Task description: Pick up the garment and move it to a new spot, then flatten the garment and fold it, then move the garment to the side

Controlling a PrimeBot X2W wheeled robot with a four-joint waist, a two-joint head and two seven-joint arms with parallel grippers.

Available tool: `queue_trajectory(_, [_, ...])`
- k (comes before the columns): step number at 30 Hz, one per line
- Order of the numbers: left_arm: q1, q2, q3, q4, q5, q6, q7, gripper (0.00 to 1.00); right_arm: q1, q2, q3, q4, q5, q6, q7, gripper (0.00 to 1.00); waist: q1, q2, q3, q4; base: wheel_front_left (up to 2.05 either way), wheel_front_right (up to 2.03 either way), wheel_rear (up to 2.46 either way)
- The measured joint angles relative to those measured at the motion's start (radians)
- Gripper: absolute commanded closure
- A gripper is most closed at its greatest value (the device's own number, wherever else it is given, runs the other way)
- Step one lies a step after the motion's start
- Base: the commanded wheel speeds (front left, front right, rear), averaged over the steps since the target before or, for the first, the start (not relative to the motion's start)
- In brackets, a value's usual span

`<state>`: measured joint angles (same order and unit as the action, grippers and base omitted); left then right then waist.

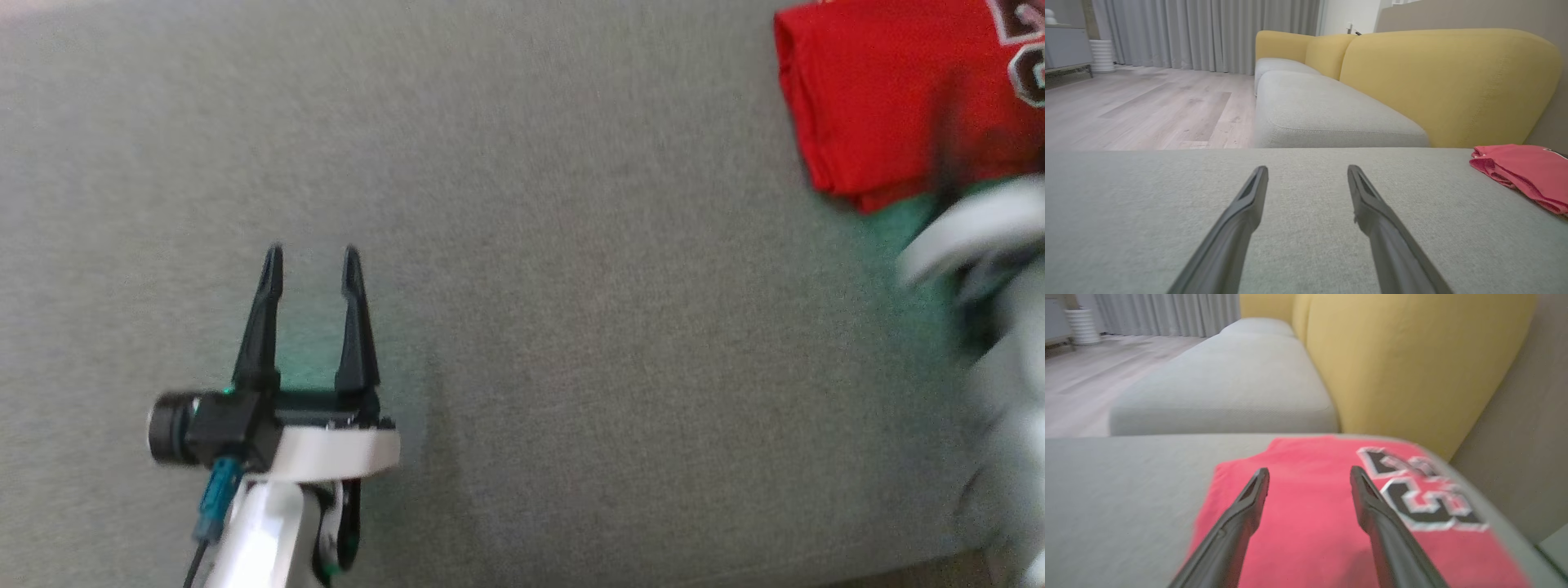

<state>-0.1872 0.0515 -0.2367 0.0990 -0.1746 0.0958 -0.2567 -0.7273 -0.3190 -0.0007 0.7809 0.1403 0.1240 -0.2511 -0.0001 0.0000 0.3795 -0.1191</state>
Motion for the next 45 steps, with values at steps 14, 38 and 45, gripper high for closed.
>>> queue_trajectory(14, [0.247,0.001,-0.013,0.041,-0.093,0.037,0.0,0.0,0.654,0.214,0.173,-0.563,-0.004,0.0,0.0,0.0,-0.0004,0.0,-0.317,0.077,0.0,0.0,0.0])
queue_trajectory(38, [0.352,0.001,0.008,0.105,-0.074,0.027,0.002,1.0,0.826,0.271,0.123,-0.558,-0.025,-0.001,0.005,1.0,0.0001,0.0,-0.414,0.127,0.0,0.0,0.0])
queue_trajectory(45, [0.362,0.003,0.01,0.112,-0.152,0.018,0.018,1.0,0.841,0.271,0.121,-0.549,0.058,-0.001,0.015,1.0,0.0001,0.0,-0.412,0.126,0.0,0.0,0.0])
